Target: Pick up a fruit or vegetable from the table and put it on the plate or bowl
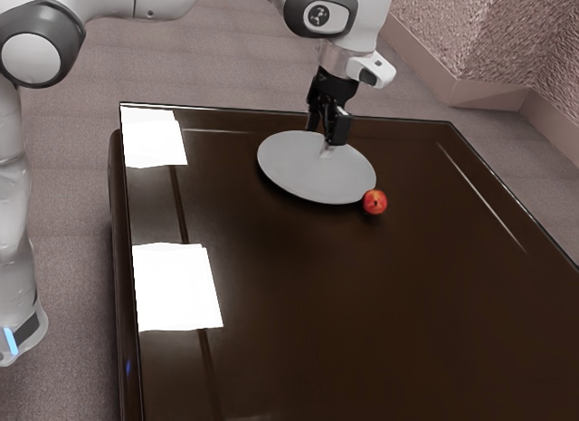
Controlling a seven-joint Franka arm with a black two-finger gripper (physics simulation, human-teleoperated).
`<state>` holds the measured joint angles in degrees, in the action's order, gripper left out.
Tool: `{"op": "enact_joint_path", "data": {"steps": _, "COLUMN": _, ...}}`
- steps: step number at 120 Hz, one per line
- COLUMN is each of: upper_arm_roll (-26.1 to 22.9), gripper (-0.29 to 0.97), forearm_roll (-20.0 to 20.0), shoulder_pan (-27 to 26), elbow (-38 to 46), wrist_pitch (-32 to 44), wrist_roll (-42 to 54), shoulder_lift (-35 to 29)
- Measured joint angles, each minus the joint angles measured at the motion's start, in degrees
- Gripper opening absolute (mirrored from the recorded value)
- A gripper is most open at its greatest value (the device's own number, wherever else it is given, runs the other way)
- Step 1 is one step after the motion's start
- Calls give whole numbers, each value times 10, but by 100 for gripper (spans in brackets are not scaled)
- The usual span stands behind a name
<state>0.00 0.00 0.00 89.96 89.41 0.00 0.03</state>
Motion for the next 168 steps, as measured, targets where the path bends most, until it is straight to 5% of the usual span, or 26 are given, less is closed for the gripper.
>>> {"op": "enact_joint_path", "data": {"steps": 8, "upper_arm_roll": 62, "gripper": 68, "forearm_roll": 9, "shoulder_pan": -45, "elbow": -157, "wrist_pitch": -14, "wrist_roll": 11, "shoulder_lift": 101}}
{"op": "enact_joint_path", "data": {"steps": 24, "upper_arm_roll": 85, "gripper": 68, "forearm_roll": 17, "shoulder_pan": -7, "elbow": -215, "wrist_pitch": -19, "wrist_roll": 38, "shoulder_lift": 197}}
{"op": "enact_joint_path", "data": {"steps": 48, "upper_arm_roll": 85, "gripper": 68, "forearm_roll": 7, "shoulder_pan": 29, "elbow": -214, "wrist_pitch": 26, "wrist_roll": 116, "shoulder_lift": 232}}
{"op": "enact_joint_path", "data": {"steps": 69, "upper_arm_roll": 19, "gripper": 68, "forearm_roll": -8, "shoulder_pan": 28, "elbow": -209, "wrist_pitch": 44, "wrist_roll": 223, "shoulder_lift": 231}}
{"op": "enact_joint_path", "data": {"steps": 100, "upper_arm_roll": 21, "gripper": 68, "forearm_roll": -10, "shoulder_pan": 81, "elbow": -224, "wrist_pitch": 86, "wrist_roll": 352, "shoulder_lift": 282}}
{"op": "enact_joint_path", "data": {"steps": 168, "upper_arm_roll": -40, "gripper": 68, "forearm_roll": -18, "shoulder_pan": 84, "elbow": -317, "wrist_pitch": 127, "wrist_roll": 524, "shoulder_lift": 378}}
